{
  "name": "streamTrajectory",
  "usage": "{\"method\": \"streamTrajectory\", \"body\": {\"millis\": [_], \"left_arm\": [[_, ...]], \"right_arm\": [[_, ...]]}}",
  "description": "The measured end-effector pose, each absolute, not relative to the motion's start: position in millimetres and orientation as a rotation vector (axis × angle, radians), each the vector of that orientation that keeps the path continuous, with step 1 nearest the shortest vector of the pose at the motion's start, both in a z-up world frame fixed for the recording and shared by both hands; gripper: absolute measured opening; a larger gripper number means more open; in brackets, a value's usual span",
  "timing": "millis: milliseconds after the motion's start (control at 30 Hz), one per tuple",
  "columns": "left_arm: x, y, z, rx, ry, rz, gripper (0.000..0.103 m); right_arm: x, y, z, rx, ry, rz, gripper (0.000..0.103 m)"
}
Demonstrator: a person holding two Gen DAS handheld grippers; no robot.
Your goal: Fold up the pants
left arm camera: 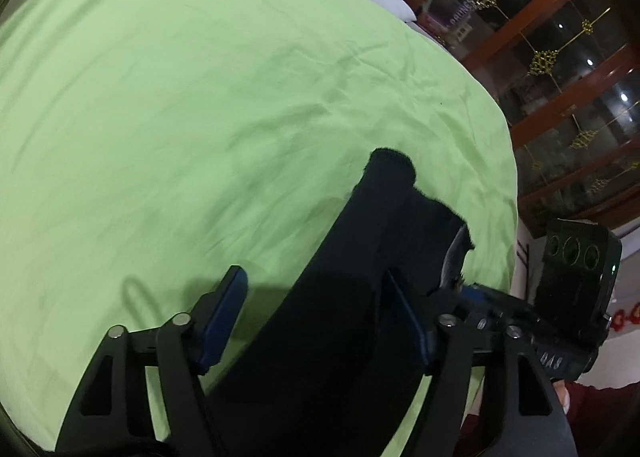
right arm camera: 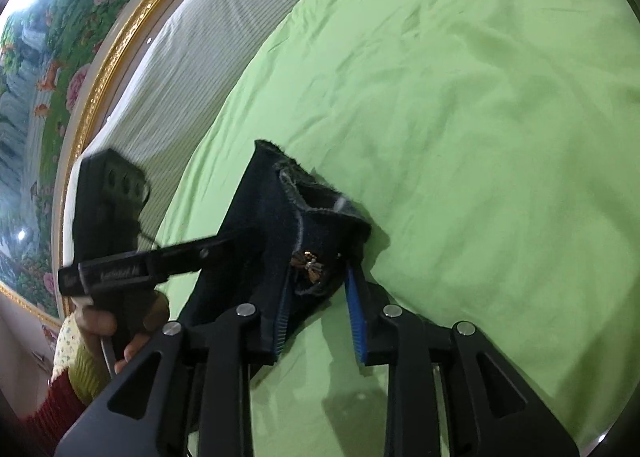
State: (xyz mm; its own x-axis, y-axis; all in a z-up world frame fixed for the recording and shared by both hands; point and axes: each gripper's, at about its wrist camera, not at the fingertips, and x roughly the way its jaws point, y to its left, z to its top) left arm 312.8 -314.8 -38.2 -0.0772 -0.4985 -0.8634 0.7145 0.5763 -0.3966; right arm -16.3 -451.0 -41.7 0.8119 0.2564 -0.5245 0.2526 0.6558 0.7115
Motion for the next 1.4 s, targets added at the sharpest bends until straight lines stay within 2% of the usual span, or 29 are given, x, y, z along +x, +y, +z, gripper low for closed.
{"method": "streamTrajectory", "body": {"millis": [33, 100, 133, 167, 267, 600, 900, 1167, 1400], "left_arm": [[313.0, -317.9, -40.1, 0.207, 1.301, -1.025, 0.069], [311.7, -322.7, -38.5, 0.197, 1.296, -1.072, 0.059], [311.6, -322.6, -38.1, 0.181, 1.299, -1.095, 0.039], [311.1, -322.0, -38.3, 0.147, 1.313, -1.130, 0.029], [303.5, -319.1, -34.5, 0.112, 1.266, -1.152, 0.019], [283.9, -257.4, 13.9, -0.070, 1.162, -1.146, 0.014], [252.9, -175.6, 48.8, -0.170, 1.044, -1.091, 0.014], [229.1, -98.8, 37.1, -0.260, 1.007, -0.970, 0.011], [216.4, -47.1, -4.0, -0.362, 1.048, -0.840, 0.011]], "right_arm": [[-14.6, -453.2, -42.6, 0.884, 0.635, 0.020, 0.027], [-12.6, -453.8, -42.2, 0.879, 0.632, 0.053, 0.022], [-12.8, -453.9, -42.2, 0.868, 0.632, 0.064, 0.018], [-13.6, -453.9, -42.4, 0.868, 0.629, 0.078, 0.015], [-18.2, -455.3, -38.6, 0.874, 0.606, 0.111, 0.013], [-21.8, -414.4, 18.0, 0.736, 0.496, 0.361, 0.013], [-13.3, -356.1, 41.1, 0.619, 0.532, 0.571, 0.013], [-1.1, -305.2, 27.2, 0.500, 0.656, 0.680, 0.013], [19.5, -267.0, 1.1, 0.405, 0.801, 0.700, 0.013]]}}
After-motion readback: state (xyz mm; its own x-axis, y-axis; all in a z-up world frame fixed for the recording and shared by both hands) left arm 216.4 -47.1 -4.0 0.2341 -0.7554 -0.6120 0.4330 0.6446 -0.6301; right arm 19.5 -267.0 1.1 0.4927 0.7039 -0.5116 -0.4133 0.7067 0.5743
